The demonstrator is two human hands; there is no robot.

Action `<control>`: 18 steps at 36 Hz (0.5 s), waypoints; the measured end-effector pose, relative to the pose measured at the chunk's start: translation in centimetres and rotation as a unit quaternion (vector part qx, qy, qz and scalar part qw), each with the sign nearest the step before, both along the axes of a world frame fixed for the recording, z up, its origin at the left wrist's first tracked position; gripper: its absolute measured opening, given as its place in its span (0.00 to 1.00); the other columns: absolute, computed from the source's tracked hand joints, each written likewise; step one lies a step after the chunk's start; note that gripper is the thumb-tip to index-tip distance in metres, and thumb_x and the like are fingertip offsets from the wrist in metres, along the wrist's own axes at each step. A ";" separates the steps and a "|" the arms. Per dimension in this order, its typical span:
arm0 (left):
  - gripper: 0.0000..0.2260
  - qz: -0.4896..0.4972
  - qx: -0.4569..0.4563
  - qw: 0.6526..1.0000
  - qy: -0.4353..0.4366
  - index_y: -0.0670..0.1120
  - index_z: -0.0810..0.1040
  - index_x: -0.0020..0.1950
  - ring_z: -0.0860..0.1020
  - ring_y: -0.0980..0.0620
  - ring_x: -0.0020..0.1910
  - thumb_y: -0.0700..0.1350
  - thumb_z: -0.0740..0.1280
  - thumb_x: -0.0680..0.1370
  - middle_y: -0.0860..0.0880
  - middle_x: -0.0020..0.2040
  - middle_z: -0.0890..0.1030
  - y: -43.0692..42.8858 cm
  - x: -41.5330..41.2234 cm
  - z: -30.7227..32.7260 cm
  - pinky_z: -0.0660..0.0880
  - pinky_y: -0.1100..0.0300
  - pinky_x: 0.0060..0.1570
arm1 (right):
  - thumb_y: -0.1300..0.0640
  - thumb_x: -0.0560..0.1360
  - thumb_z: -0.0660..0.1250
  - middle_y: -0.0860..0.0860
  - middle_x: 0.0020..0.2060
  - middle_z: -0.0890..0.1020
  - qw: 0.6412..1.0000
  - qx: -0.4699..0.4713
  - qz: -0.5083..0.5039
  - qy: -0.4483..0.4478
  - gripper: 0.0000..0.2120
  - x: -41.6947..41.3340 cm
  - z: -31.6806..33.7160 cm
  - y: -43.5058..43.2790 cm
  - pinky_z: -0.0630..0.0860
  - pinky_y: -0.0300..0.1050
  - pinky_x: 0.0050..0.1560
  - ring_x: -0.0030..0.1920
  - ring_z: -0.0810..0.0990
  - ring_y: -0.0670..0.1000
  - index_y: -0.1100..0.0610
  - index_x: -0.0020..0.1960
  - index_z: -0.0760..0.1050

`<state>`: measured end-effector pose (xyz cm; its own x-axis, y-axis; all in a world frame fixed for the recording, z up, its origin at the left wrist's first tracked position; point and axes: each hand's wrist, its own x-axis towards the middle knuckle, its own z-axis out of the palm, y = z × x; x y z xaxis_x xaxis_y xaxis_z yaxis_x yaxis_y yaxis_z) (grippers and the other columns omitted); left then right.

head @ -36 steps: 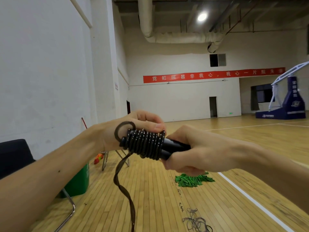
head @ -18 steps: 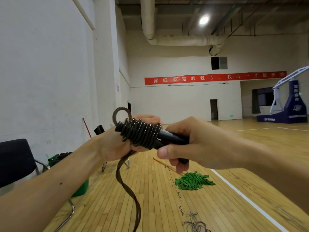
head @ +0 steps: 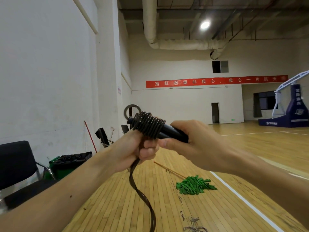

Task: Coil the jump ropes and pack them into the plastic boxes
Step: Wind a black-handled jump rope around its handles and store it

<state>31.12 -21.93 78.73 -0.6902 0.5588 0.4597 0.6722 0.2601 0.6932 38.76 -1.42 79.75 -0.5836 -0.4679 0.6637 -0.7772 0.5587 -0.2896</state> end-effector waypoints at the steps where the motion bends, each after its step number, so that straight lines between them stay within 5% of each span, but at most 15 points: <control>1: 0.20 0.006 0.005 1.000 -0.002 0.18 0.60 0.58 0.62 0.58 0.21 0.39 0.46 0.86 0.52 0.24 0.63 0.3 0.2 -0.1 0.63 0.65 0.23 | 0.46 0.78 0.68 0.55 0.34 0.81 1.000 0.000 -0.012 0.005 0.11 -0.4 0.0 0.1 0.70 0.39 0.28 0.26 0.71 0.43 0.54 0.45 0.76; 4: 0.18 -0.049 0.111 0.980 -0.156 0.36 0.79 0.47 0.63 0.57 0.19 0.47 0.56 0.84 0.52 0.24 0.64 1.2 1.8 -0.3 0.62 0.65 0.20 | 0.45 0.78 0.67 0.53 0.33 0.80 0.999 -0.002 -0.048 0.019 0.12 -1.3 -0.1 0.1 0.71 0.41 0.30 0.27 0.70 0.43 0.54 0.45 0.76; 9: 0.18 -0.064 0.090 0.969 -0.221 0.45 0.75 0.44 0.61 0.55 0.23 0.56 0.56 0.83 0.52 0.27 0.61 1.4 2.5 -1.3 0.60 0.64 0.24 | 0.49 0.80 0.68 0.47 0.32 0.77 0.991 -0.062 -0.113 0.043 0.10 -3.2 0.6 1.6 0.69 0.33 0.29 0.26 0.70 0.43 0.51 0.42 0.73; 14: 0.16 0.102 -0.091 0.991 -0.008 0.47 0.74 0.48 0.64 0.59 0.25 0.55 0.52 0.85 0.48 0.29 0.65 3.3 3.5 -1.9 0.64 0.65 0.29 | 0.48 0.80 0.68 0.48 0.31 0.76 0.984 -0.011 -0.177 0.018 0.14 -5.4 -0.1 2.4 0.67 0.34 0.28 0.28 0.70 0.46 0.53 0.40 0.72; 18: 0.11 0.186 -0.254 0.928 0.197 0.55 0.70 0.45 0.71 0.59 0.33 0.57 0.58 0.83 0.54 0.37 0.73 4.2 4.4 -1.5 0.68 0.63 0.36 | 0.48 0.81 0.66 0.47 0.31 0.74 0.976 0.046 -0.214 -0.006 0.15 -6.0 -0.3 2.5 0.63 0.36 0.26 0.28 0.69 0.46 0.49 0.38 0.68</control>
